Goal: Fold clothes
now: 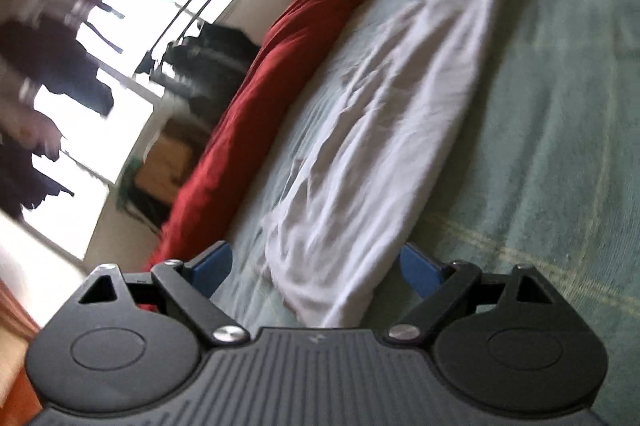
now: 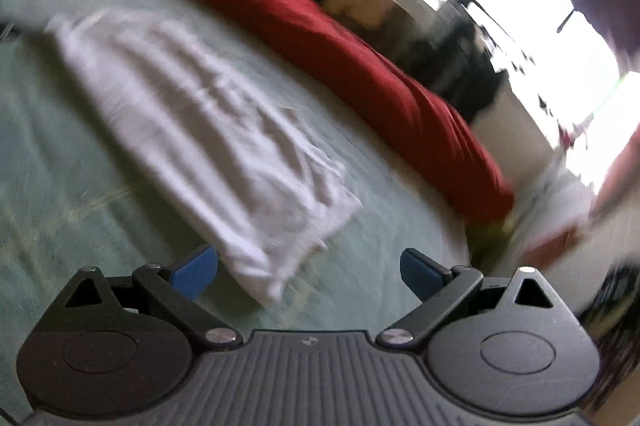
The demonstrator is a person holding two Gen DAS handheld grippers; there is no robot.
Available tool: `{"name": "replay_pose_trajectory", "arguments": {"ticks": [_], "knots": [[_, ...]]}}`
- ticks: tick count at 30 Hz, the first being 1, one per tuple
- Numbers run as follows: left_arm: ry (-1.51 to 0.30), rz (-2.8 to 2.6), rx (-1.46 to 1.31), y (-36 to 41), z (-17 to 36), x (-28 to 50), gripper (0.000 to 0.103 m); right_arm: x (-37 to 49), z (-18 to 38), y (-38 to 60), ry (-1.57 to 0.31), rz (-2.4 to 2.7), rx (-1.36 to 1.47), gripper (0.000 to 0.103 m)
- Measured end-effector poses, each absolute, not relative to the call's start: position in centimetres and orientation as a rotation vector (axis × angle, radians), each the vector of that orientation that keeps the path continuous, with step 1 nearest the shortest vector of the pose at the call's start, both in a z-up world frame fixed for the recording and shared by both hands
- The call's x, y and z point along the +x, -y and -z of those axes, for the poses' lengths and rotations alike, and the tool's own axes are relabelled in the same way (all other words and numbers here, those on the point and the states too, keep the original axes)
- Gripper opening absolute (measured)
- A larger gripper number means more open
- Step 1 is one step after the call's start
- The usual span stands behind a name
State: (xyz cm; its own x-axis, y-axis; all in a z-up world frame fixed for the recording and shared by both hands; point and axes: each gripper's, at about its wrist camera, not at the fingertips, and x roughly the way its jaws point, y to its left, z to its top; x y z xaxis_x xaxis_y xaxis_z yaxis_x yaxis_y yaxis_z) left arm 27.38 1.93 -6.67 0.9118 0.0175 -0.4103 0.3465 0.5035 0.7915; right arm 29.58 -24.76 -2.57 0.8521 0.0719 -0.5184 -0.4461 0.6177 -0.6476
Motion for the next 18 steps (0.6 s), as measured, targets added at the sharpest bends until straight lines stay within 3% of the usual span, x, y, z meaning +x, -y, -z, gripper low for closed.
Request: {"name": "replay_pose_trajectory", "arguments": {"ticks": [8,18], "knots": [[-0.414,0.233,1.174,0.2,9.1,29.4,0.091,30.2,6.9,19.1,-0.412,-0.404,-1.137,0.099],[-0.369,0.247,1.254,2.7,10.0,33.7,0.092,33.8,7.1,17.7,-0.370,-0.458,-1.100,0.101]]}}
